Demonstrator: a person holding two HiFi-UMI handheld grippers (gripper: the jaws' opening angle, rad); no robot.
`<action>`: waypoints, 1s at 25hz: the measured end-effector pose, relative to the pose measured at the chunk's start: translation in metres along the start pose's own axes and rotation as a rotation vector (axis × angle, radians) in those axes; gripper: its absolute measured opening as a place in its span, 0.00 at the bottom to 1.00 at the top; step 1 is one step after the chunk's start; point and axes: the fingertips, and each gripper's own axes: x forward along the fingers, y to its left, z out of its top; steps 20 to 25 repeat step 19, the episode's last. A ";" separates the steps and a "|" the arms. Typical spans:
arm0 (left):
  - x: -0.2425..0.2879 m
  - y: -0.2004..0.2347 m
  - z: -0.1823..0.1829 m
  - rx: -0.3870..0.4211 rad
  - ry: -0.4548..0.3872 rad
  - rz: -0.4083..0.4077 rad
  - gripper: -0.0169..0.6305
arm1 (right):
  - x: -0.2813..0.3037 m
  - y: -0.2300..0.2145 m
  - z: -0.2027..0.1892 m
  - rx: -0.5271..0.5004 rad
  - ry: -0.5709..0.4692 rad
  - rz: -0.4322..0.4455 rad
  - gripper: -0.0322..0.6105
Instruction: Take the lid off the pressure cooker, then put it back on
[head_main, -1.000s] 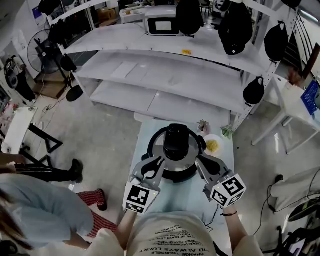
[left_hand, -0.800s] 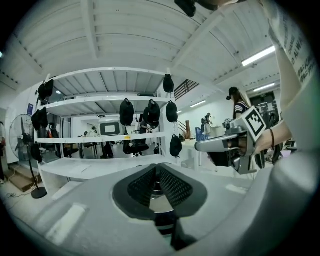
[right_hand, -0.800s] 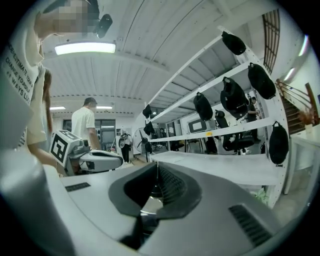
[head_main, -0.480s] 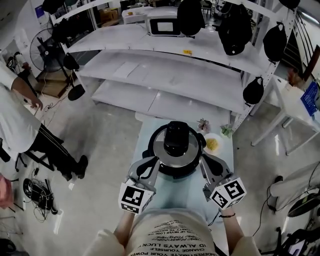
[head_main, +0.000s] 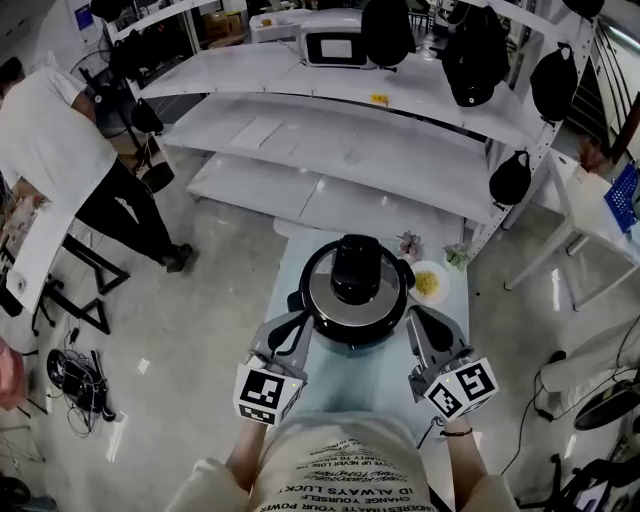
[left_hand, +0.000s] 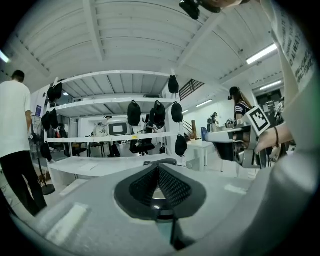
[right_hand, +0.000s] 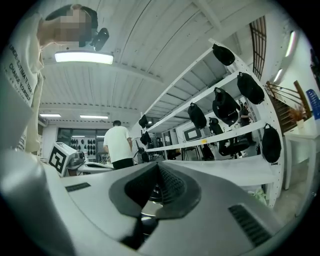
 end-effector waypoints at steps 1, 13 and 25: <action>0.000 -0.001 0.000 0.002 0.001 0.000 0.07 | -0.001 0.000 0.000 0.000 -0.002 -0.002 0.06; 0.000 -0.004 -0.005 0.004 0.004 0.012 0.07 | -0.011 -0.004 -0.004 -0.004 -0.011 -0.029 0.06; -0.002 -0.006 -0.004 0.005 0.002 0.011 0.07 | -0.016 -0.006 -0.002 0.026 -0.028 -0.032 0.06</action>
